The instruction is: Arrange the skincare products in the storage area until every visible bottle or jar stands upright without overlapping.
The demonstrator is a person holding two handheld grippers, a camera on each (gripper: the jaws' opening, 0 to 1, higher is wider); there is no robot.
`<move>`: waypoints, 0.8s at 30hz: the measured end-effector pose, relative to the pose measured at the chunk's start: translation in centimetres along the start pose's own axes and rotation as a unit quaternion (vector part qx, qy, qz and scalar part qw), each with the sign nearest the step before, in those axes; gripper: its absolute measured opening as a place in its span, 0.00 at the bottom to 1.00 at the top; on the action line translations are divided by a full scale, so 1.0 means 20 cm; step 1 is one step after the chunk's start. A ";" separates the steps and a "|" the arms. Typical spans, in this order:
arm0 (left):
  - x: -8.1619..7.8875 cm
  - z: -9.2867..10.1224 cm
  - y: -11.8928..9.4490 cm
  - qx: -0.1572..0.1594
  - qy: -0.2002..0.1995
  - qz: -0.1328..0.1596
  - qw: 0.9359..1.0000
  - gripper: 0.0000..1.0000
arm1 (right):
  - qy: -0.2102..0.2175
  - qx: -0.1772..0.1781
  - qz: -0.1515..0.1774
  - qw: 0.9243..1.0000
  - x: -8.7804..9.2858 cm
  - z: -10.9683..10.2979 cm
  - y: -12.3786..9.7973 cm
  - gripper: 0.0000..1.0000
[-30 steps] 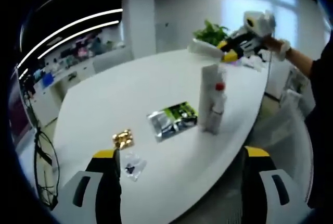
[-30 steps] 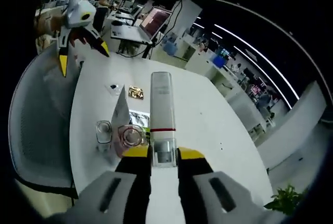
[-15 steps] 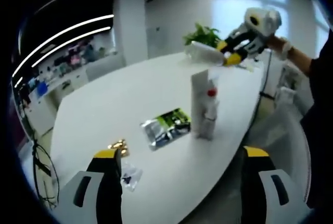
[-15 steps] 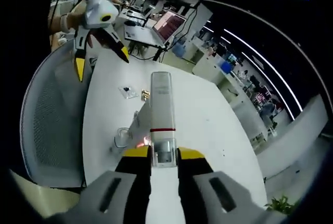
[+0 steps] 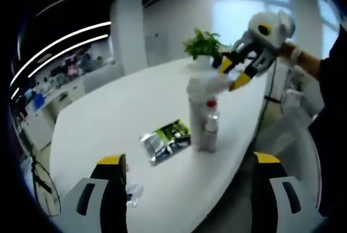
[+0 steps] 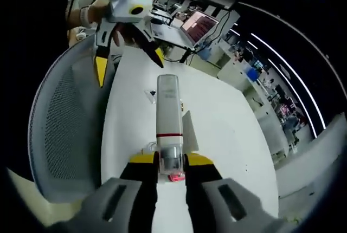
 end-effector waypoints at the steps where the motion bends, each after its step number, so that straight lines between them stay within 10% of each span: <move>1: 0.00 0.00 0.01 0.003 -0.003 -0.001 1.000 0.92 | -0.005 -0.006 -0.002 1.000 -0.01 -0.01 0.02 0.18; 24: 0.00 0.12 0.19 0.098 0.041 -0.060 0.992 0.62 | -0.115 -0.080 -0.044 0.989 -0.08 -0.20 0.22 0.18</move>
Point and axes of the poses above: the point that each gripper's makers call its tool centre point, and the gripper's own axes: y roughly forward along the fingers, z roughly to its right, x roughly out of its underside, the point moved 9 cm from there along -y, roughly backward along the fingers, and after that the axes turned 9 degrees about -y, right-handed, at the moved point
